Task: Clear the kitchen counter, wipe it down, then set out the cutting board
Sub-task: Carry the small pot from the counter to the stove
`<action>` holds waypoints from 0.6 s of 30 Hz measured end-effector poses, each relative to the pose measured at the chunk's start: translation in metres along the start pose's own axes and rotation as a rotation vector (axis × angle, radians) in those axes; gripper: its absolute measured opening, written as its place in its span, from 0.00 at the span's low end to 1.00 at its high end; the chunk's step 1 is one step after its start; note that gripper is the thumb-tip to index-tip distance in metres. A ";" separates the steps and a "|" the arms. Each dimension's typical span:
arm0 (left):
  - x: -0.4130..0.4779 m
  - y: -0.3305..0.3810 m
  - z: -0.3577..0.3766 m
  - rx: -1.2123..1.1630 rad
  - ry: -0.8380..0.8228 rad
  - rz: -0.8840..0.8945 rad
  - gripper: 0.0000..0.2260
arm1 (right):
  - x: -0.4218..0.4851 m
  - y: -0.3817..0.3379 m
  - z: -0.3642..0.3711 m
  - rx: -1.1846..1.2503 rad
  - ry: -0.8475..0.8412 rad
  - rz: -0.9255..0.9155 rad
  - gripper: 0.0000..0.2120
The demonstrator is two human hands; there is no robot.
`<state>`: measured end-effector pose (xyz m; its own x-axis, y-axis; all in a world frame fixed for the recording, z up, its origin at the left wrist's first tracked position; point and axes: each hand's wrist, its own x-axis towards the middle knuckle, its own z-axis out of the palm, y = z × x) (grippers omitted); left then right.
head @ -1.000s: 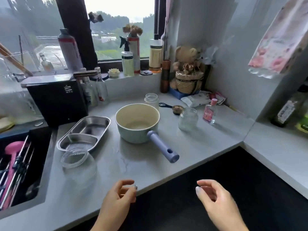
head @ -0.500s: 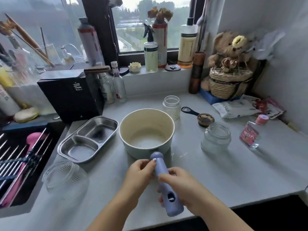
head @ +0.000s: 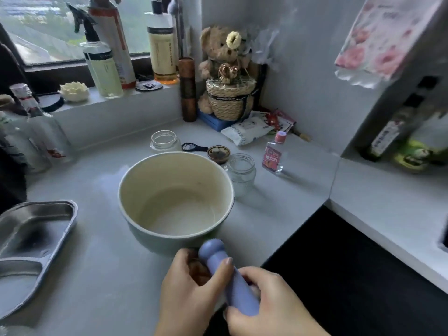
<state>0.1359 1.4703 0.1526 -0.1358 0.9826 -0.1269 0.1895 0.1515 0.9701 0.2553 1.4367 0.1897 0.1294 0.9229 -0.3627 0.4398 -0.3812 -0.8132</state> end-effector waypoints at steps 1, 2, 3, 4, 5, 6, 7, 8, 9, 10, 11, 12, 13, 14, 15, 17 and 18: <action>-0.010 0.005 0.006 -0.015 -0.080 0.027 0.13 | -0.014 0.001 -0.009 0.026 0.072 0.053 0.35; -0.019 0.009 0.013 -0.015 -0.167 0.052 0.12 | -0.028 0.004 -0.019 0.063 0.137 0.119 0.38; -0.028 0.013 0.020 -0.002 -0.251 0.075 0.09 | -0.041 0.009 -0.029 0.085 0.204 0.176 0.38; -0.036 0.015 0.030 0.012 -0.333 0.093 0.07 | -0.055 0.016 -0.041 0.076 0.276 0.228 0.39; -0.045 0.017 0.041 0.016 -0.409 0.108 0.05 | -0.071 0.026 -0.052 0.046 0.339 0.235 0.40; -0.054 0.020 0.055 0.008 -0.484 0.122 0.04 | -0.085 0.036 -0.062 0.042 0.392 0.249 0.42; -0.063 0.023 0.072 -0.007 -0.552 0.141 0.03 | -0.104 0.049 -0.074 0.013 0.440 0.200 0.44; -0.073 0.025 0.090 -0.011 -0.621 0.165 0.03 | -0.117 0.064 -0.085 -0.003 0.479 0.180 0.45; -0.083 0.027 0.111 -0.004 -0.688 0.192 0.02 | -0.134 0.079 -0.097 -0.016 0.493 0.169 0.43; -0.095 0.030 0.133 0.009 -0.755 0.223 0.02 | -0.146 0.093 -0.112 0.023 0.533 0.182 0.34; -0.110 0.032 0.155 0.017 -0.821 0.242 0.03 | -0.160 0.106 -0.127 0.078 0.583 0.209 0.18; -0.126 0.036 0.178 0.013 -0.891 0.243 0.02 | -0.173 0.119 -0.145 0.088 0.606 0.227 0.04; -0.143 0.039 0.202 0.007 -0.958 0.243 0.02 | -0.187 0.138 -0.159 0.046 0.599 0.192 0.14; -0.162 0.041 0.224 0.011 -1.026 0.245 0.04 | -0.202 0.153 -0.174 0.003 0.624 0.191 0.19; -0.181 0.042 0.244 0.016 -1.084 0.242 0.08 | -0.216 0.169 -0.186 0.011 0.660 0.204 0.20; -0.218 0.042 0.284 0.024 -1.193 0.212 0.10 | -0.240 0.199 -0.210 0.061 0.704 0.248 0.18; -0.234 0.043 0.302 0.031 -1.244 0.203 0.09 | -0.250 0.214 -0.222 0.124 0.731 0.269 0.12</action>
<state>0.4695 1.2792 0.1611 0.9009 0.4222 -0.1007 0.1240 -0.0281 0.9919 0.5140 1.1366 0.2071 0.7878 0.5833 -0.1980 0.2138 -0.5605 -0.8001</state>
